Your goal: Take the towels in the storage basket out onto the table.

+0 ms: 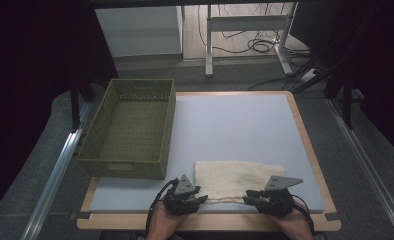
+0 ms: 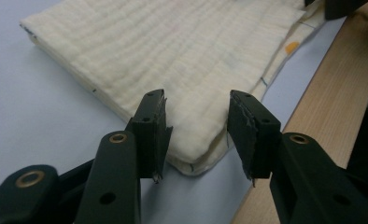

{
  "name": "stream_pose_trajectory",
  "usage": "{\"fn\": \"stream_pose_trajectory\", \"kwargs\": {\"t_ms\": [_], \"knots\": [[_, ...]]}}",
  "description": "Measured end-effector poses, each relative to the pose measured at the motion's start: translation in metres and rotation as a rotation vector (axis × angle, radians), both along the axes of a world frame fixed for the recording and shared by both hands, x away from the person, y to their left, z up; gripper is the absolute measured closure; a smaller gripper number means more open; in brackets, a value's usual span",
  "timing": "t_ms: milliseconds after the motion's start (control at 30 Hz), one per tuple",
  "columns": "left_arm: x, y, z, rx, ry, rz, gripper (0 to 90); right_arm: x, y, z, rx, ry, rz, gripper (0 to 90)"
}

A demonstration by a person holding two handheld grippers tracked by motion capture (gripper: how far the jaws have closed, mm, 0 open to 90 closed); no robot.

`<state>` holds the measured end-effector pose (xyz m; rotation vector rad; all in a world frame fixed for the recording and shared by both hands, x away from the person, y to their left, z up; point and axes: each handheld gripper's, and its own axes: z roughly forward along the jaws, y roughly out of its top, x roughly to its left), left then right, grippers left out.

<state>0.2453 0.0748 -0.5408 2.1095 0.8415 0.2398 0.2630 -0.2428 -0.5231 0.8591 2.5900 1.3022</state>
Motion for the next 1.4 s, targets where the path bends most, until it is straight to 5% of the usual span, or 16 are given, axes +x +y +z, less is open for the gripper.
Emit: {"fn": "stream_pose_trajectory", "kwargs": {"t_ms": [67, 200, 367, 500, 667, 833, 1000, 1067, 1233, 1400], "knots": [[0.0, 0.0, 0.0, -0.004, 0.0, -0.002, 57.0, 0.001, 0.007, -0.003, -0.024, -0.021, -0.006, 69.7], [0.0, 0.001, -0.001, -0.02, 0.008, -0.004, 56.6, 0.002, 0.013, -0.007, -0.08, -0.062, -0.018, 87.7], [-0.001, 0.001, 0.001, -0.015, 0.008, -0.009, 58.8, -0.001, 0.009, 0.004, -0.058, -0.075, -0.026, 88.8], [-0.004, 0.005, 0.002, -0.003, 0.007, -0.009, 71.3, -0.009, 0.007, 0.013, -0.041, -0.073, -0.001, 88.7], [-0.008, 0.009, 0.004, -0.027, -0.002, -0.016, 85.2, -0.011, 0.008, 0.005, -0.059, -0.051, 0.015, 88.6], [-0.018, 0.009, 0.014, -0.032, -0.028, -0.029, 86.7, -0.009, 0.007, -0.004, -0.058, -0.026, 0.014, 88.2], [-0.016, 0.004, 0.004, 0.029, 0.032, -0.059, 80.2, -0.007, 0.006, -0.006, -0.047, -0.009, 0.015, 86.6], [-0.014, 0.005, 0.002, -0.018, 0.046, -0.06, 73.9, -0.007, 0.005, -0.005, -0.043, -0.004, 0.012, 83.5], [-0.011, 0.013, 0.019, -0.076, -0.006, -0.003, 55.9, -0.007, -0.008, 0.009, -0.022, -0.027, -0.017, 78.8], [0.007, 0.012, 0.028, -0.079, -0.037, 0.057, 53.4, 0.001, -0.033, 0.023, -0.009, -0.057, -0.096, 75.8]]}}
